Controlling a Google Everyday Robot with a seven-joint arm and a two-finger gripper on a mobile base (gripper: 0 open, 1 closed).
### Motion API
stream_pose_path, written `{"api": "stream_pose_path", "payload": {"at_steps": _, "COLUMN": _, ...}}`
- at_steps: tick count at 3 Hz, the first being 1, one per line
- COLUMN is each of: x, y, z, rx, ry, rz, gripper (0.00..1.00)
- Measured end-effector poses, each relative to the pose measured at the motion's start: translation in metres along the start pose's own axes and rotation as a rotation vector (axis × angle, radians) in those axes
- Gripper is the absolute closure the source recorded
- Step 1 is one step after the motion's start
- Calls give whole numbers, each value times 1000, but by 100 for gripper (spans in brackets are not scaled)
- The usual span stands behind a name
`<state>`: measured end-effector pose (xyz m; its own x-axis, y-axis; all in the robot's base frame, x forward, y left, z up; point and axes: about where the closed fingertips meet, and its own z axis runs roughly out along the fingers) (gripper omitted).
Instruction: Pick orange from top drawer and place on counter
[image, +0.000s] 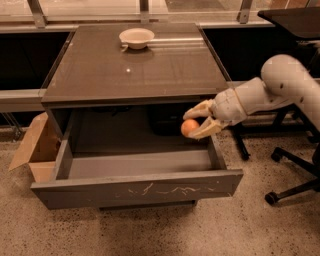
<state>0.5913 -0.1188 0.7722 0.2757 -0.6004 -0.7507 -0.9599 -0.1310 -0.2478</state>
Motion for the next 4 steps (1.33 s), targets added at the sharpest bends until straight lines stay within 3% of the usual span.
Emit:
{"api": "stream_pose_path", "payload": {"at_steps": 2, "x": -79, "y": -26, "z": -77, "rx": 101, "ry": -4, "rz": -165, "gripper": 100}}
{"api": "stream_pose_path", "payload": {"at_steps": 3, "x": -89, "y": -60, "z": -100, "rx": 207, "ry": -55, "rz": -192, "gripper": 100}}
{"api": "stream_pose_path", "payload": {"at_steps": 4, "x": -89, "y": -60, "z": -100, "rx": 207, "ry": -55, "rz": -192, "gripper": 100}}
